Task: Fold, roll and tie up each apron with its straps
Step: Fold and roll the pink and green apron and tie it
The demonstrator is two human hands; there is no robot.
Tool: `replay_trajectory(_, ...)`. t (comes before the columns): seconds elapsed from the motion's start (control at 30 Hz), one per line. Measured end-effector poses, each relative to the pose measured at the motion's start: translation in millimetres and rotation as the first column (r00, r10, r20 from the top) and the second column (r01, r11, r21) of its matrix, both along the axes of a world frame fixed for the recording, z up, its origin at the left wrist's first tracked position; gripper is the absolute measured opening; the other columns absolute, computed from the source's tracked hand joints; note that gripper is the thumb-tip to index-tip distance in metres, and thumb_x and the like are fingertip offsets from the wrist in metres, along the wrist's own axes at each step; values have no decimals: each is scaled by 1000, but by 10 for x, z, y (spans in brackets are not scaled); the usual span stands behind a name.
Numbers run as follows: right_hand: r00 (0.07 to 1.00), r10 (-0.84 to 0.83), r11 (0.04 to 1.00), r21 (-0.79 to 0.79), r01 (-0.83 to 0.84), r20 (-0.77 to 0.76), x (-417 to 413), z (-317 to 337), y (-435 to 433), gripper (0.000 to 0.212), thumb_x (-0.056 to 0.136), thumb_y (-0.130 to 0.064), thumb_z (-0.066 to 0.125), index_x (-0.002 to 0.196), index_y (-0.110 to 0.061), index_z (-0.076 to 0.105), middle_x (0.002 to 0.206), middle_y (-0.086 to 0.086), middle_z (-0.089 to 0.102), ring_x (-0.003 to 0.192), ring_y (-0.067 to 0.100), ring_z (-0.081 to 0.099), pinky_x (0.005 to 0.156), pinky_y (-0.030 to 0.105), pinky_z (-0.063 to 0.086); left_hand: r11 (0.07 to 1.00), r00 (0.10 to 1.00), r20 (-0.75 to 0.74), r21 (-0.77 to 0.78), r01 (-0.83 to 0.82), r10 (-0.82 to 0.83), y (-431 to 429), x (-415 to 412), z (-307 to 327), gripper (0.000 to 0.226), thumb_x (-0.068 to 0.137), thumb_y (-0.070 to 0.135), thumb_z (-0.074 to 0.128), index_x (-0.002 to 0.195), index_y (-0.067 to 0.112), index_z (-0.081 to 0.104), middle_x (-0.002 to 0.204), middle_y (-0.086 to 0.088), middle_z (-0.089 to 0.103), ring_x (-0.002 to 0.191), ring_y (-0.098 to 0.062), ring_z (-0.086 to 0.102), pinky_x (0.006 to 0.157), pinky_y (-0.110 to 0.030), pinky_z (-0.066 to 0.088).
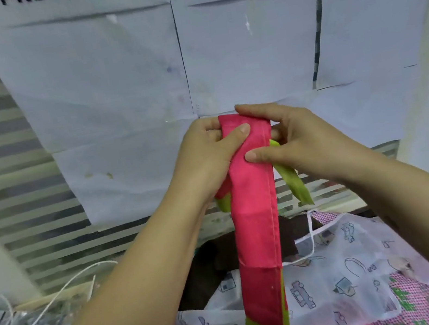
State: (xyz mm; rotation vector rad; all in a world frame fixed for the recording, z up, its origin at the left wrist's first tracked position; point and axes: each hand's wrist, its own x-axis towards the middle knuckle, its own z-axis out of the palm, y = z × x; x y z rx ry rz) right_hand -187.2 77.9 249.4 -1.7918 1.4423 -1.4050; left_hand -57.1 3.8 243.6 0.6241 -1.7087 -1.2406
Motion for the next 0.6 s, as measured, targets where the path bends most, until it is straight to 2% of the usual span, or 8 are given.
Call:
replay_trajectory(0.07, 999, 35, 999, 23, -36, 18, -17, 26, -30, 64, 80, 5, 69, 134, -25, 50, 86, -4, 74, 81, 9, 71, 69, 19, 56, 997, 999, 32, -73, -23, 25, 34, 40, -2, 4, 89, 23, 65, 92, 20, 63, 88, 3, 71, 76, -7, 69, 66, -24, 57)
replay_trajectory(0.13, 997, 77, 997, 30, -78, 33, -27, 86, -45, 59, 80, 6, 67, 127, -27, 54, 81, -2, 74, 78, 10, 71, 68, 18, 55, 974, 988, 111, -210, -86, 111, -9, 104, -6, 20, 89, 37, 63, 89, 17, 67, 98, 3, 67, 82, -4, 65, 66, -11, 49)
replay_trajectory(0.2, 987, 138, 989, 32, -141, 87, -43, 142, -66, 53, 79, 6, 66, 120, -26, 57, 81, -2, 75, 80, 10, 71, 70, 19, 55, 929, 963, 155, -335, -159, 221, -86, 179, 4, 38, 85, 58, 57, 79, 22, 68, 120, 8, 52, 111, -3, 51, 83, -5, 35)
replay_trajectory(0.27, 966, 194, 979, 35, -202, 169, -64, 191, -87, 49, 75, 0, 67, 116, -25, 61, 82, 2, 74, 80, 12, 71, 72, 21, 56, 912, 966, 146, -384, -141, 211, -145, 243, 41, 48, 77, 73, 42, 76, 34, 70, 136, 16, 37, 134, -4, 32, 104, -15, 24)
replay_trajectory(0.33, 939, 237, 968, 27, -251, 249, -71, 218, -139, 48, 69, -6, 67, 114, -23, 62, 78, 3, 73, 74, 13, 70, 71, 23, 57, 950, 991, 127, -311, 4, 38, -161, 284, 66, 47, 82, 70, 33, 84, 44, 72, 136, 10, 50, 129, -3, 43, 108, -24, 30)
replay_trajectory(0.43, 880, 288, 952, -12, -306, 378, -54, 253, -199, 44, 70, -7, 64, 112, -20, 62, 74, 3, 71, 64, 12, 67, 63, 21, 56, 971, 978, 80, -129, 199, -190, -253, 280, -49, 48, 92, 60, 39, 95, 27, 74, 109, 4, 70, 108, -11, 62, 102, -35, 42)
replay_trajectory(0.53, 841, 306, 943, -18, -333, 446, -35, 246, -224, 38, 73, -9, 60, 108, -22, 63, 71, 0, 70, 58, 8, 65, 55, 18, 54, 959, 994, 94, -272, 79, -55, -281, 219, -267, 11, 92, 24, 58, 93, 28, 68, 103, 2, 65, 97, -16, 63, 94, -38, 48)
replay_trajectory(0.6, 806, 315, 935, -16, -355, 501, -58, 208, -245, 34, 73, -10, 58, 103, -23, 67, 71, 0, 70, 55, 7, 65, 54, 19, 54, 929, 1000, 1, -370, -6, 7, -235, 169, -412, 23, 86, 17, 63, 98, 37, 60, 106, 7, 60, 100, -11, 61, 93, -36, 48)
